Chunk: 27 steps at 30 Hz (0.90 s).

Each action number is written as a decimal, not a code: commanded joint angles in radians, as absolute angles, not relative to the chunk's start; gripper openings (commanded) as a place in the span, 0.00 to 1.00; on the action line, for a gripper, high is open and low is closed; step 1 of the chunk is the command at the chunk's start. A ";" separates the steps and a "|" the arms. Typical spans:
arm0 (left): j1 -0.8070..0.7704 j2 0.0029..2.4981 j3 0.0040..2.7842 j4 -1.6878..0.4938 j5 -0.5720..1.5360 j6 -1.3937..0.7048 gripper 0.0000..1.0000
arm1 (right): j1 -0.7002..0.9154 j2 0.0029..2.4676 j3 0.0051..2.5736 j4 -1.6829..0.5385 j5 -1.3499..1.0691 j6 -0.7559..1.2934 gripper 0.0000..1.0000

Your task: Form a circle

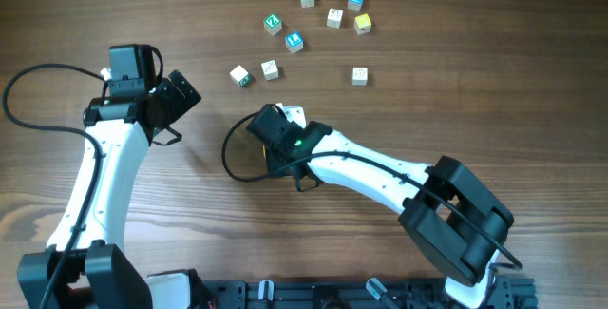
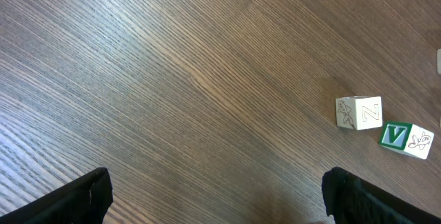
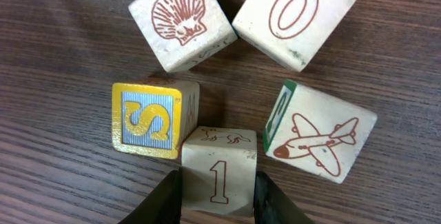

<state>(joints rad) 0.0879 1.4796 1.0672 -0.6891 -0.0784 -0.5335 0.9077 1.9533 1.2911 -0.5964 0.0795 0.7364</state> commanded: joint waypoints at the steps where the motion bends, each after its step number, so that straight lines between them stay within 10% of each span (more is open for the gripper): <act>1: 0.090 1.473 1.079 -0.688 -0.084 -0.532 1.00 | 0.905 1.967 1.303 -0.592 0.083 0.736 0.34; 7: 0.090 1.473 1.079 -0.688 -0.084 -0.532 1.00 | 0.905 1.967 1.303 -0.592 0.083 0.735 0.47; 27: 0.090 1.473 1.079 -0.688 -0.084 -0.532 1.00 | 0.687 1.753 1.331 -0.693 0.160 0.653 0.43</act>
<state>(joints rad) 0.0879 1.4796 1.0672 -0.6891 -0.0788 -0.5335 0.7567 1.7592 1.3201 -0.6548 0.1211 0.6811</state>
